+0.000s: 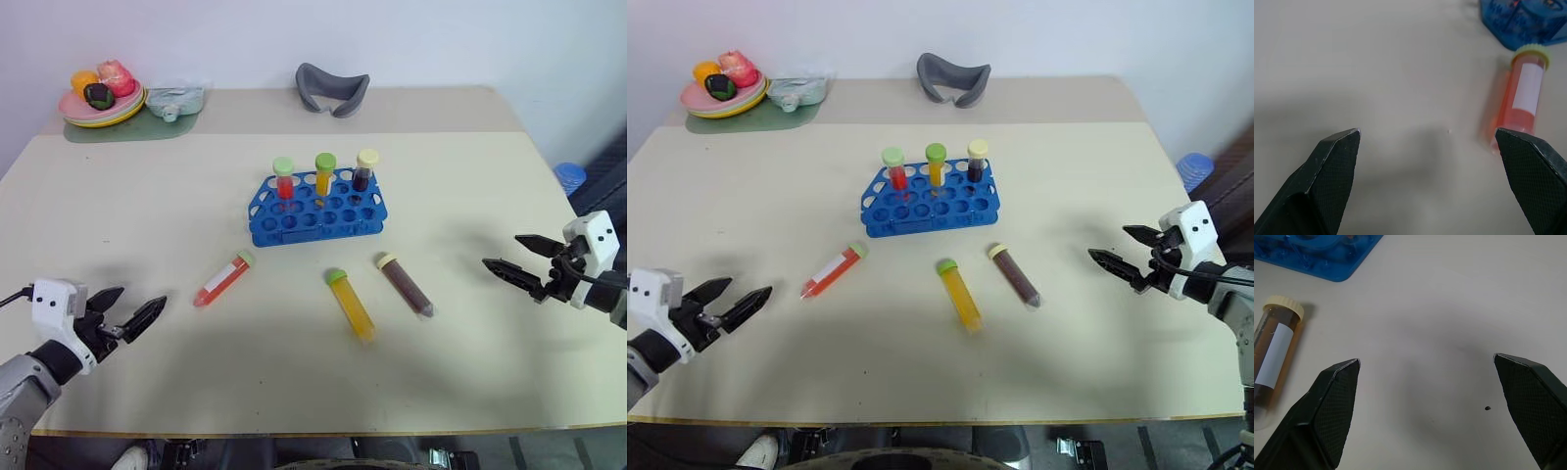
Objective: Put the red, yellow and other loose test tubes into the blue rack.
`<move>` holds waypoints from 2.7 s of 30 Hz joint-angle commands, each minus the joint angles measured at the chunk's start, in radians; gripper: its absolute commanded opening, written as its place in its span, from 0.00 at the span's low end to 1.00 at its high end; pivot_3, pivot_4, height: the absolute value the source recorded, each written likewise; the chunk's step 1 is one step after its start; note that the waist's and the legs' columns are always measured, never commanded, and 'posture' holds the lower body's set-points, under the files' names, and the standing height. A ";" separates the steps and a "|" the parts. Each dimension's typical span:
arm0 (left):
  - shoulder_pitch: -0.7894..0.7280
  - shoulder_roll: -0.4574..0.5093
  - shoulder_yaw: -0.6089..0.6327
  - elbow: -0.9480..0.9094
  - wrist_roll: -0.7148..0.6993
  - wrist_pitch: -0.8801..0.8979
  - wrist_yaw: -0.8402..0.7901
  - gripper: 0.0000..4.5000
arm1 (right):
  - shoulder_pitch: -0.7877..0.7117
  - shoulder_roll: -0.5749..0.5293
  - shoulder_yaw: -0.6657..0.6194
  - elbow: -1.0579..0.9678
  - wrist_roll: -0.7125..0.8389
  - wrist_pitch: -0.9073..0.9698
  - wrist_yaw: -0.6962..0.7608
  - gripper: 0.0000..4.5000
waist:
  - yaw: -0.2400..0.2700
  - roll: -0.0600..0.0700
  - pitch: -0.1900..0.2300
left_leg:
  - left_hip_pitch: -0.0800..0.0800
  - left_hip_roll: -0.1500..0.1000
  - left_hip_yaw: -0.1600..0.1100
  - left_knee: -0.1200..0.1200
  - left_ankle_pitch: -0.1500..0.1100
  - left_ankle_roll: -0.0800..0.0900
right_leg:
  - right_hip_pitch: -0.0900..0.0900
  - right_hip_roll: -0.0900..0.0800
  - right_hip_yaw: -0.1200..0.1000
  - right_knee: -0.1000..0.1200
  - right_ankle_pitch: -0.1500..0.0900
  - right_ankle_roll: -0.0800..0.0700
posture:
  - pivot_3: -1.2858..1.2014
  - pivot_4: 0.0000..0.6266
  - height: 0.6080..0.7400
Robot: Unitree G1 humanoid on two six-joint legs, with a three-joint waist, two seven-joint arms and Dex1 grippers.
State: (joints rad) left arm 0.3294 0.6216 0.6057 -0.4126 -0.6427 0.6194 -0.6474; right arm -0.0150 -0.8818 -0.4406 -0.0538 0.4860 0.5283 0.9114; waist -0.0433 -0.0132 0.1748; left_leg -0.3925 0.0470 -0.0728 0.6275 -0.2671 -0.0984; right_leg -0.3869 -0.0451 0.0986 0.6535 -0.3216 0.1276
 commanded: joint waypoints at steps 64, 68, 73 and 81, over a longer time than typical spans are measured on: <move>-0.186 0.036 -0.627 -0.222 0.027 -0.104 -0.213 1.00 | -0.742 -0.021 0.762 -0.175 1.387 0.891 -1.746 0.99 | -0.002 0.002 0.001 | -0.012 0.001 -0.001 0.005 -0.001 0.002 | -0.012 0.001 0.000 0.005 0.000 0.000 | 0.52 0.24 1.00; -0.185 0.035 -0.622 -0.219 0.025 -0.104 -0.213 1.00 | -0.769 -0.078 0.844 -0.178 1.485 0.798 -1.824 0.99 | -0.003 0.002 0.001 | -0.012 0.001 -0.001 0.005 -0.001 0.002 | -0.013 0.001 0.000 0.006 0.000 0.000 | 0.52 0.24 1.00; -0.194 0.032 -0.624 -0.213 0.027 -0.104 -0.213 1.00 | -0.776 -0.096 0.882 -0.183 1.486 0.742 -1.842 0.99 | -0.002 0.002 0.001 | -0.012 0.001 -0.001 0.005 -0.001 0.002 | -0.013 0.001 0.000 0.006 0.000 0.000 | 0.52 0.24 1.00; -0.208 0.032 -0.625 -0.204 0.031 -0.106 -0.216 1.00 | -0.772 -0.101 0.893 -0.181 1.486 0.705 -1.852 0.39 | -0.001 0.002 0.001 | -0.013 0.001 -0.001 0.005 -0.001 0.002 | -0.013 0.001 0.000 0.006 0.000 0.000 | 0.52 0.24 1.00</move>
State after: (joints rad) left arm 0.1228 0.6552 -0.0229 -0.6015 -0.6087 0.5315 -0.8630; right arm -0.7678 -0.9646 0.4601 -0.2141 1.9509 1.2463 -0.9372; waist -0.0445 -0.0109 0.1758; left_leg -0.4051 0.0476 -0.0736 0.6326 -0.2679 -0.0966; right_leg -0.4000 -0.0442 0.0990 0.6596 -0.3213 0.1272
